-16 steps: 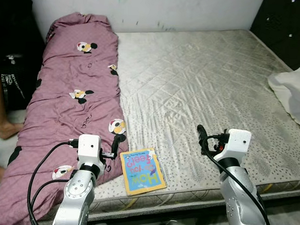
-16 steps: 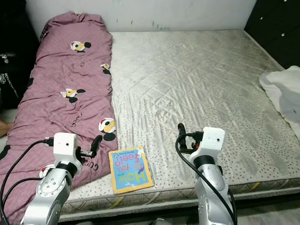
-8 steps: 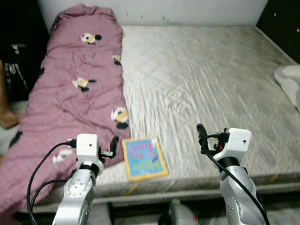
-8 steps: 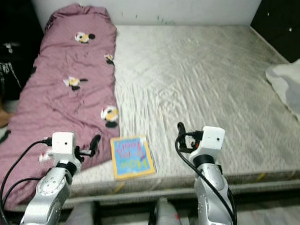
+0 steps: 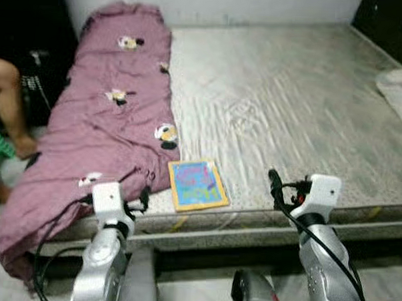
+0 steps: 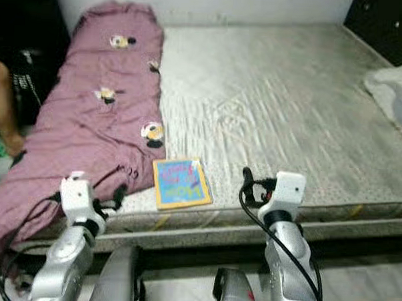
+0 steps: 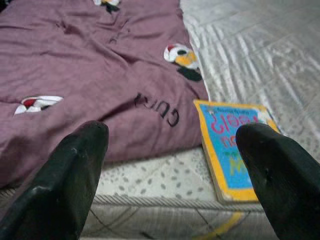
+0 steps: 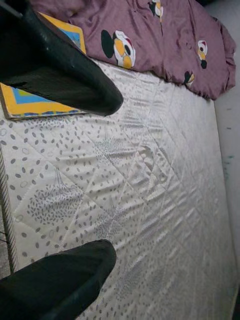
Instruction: Clean up the room
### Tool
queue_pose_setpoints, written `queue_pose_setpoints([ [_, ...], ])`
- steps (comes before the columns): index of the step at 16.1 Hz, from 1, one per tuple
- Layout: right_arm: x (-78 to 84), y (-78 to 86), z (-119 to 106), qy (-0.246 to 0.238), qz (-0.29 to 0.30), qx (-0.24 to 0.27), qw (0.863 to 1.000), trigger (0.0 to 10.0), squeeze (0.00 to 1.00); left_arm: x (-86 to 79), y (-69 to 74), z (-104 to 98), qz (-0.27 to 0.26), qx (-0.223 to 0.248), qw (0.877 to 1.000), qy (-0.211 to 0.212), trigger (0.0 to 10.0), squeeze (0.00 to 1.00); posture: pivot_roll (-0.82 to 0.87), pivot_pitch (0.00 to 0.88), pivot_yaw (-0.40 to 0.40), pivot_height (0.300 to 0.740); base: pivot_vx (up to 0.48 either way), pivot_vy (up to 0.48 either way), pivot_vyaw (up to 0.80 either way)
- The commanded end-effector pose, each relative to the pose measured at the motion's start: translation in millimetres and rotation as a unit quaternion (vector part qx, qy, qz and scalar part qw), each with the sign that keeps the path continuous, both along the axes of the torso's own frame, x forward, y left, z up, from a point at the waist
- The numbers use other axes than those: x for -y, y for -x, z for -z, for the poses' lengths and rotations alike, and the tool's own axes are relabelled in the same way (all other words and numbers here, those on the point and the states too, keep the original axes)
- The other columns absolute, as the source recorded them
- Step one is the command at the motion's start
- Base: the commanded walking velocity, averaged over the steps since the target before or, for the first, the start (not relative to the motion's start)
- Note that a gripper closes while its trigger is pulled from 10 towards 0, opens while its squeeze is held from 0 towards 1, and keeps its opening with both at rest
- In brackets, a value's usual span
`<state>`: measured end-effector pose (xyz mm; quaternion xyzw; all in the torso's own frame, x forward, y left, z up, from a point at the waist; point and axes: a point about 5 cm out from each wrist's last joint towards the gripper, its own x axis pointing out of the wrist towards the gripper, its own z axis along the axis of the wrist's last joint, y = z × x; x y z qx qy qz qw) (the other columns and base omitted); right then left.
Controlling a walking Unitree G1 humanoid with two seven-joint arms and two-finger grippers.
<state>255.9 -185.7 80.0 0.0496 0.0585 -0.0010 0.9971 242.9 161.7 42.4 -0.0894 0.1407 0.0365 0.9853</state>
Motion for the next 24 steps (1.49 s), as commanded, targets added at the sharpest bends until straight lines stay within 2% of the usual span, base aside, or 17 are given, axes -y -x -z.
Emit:
queue_pose_setpoints([
  [1,-2.2,-2.6,-6.0,-0.002,-0.004,0.012,1.000,10.0,0.00,-2.4,-3.8,-5.1,-0.003,0.009,1.000,-0.003,10.0,0.00,-0.04,0.067,-0.004,0.642,0.000,0.000,0.00],
  [6,3.1,15.7,-2.4,0.008,-0.008,-0.009,1.000,10.0,0.00,-27.3,-9.4,-4.4,-0.024,-0.011,0.999,-0.033,10.0,0.00,-0.07,0.145,-0.031,0.593,0.000,0.000,0.00],
  [10,13.0,30.0,-3.5,0.025,-0.003,-0.025,0.999,10.0,0.00,-53.0,-24.5,-10.7,-0.030,-0.025,0.999,-0.036,10.0,0.00,-0.10,0.202,-0.039,0.593,0.000,0.000,0.00],
  [12,16.4,36.8,-6.1,0.031,-0.001,-0.029,0.999,10.0,0.00,-57.2,-30.2,-13.3,-0.024,-0.027,0.999,-0.038,10.0,0.00,-0.12,0.228,-0.038,0.588,0.000,0.000,0.00],
  [15,23.7,53.2,-7.0,0.041,0.012,-0.043,0.998,10.0,0.00,-53.1,-46.5,-18.7,0.004,-0.022,0.999,-0.046,10.0,0.00,-0.15,0.265,-0.036,0.543,0.000,0.000,0.00],
  [18,23.8,60.6,-10.1,0.039,0.014,-0.045,0.998,10.0,0.00,-44.7,-65.6,-31.1,0.012,-0.001,0.999,-0.035,10.0,0.00,-0.17,0.276,-0.036,0.510,0.000,0.000,0.00],
  [20,25.3,61.4,-11.5,0.044,0.015,-0.045,0.998,10.0,0.00,-34.6,-75.9,-36.1,0.034,0.011,0.999,-0.023,10.0,0.00,-0.18,0.279,-0.039,0.510,0.000,0.000,0.00],
  [24,26.0,59.4,-13.1,0.052,0.011,-0.047,0.997,10.0,0.00,-28.0,-87.3,-38.7,0.029,0.014,0.999,0.001,10.0,0.00,-0.19,0.274,-0.046,0.510,0.000,0.000,0.00],
])
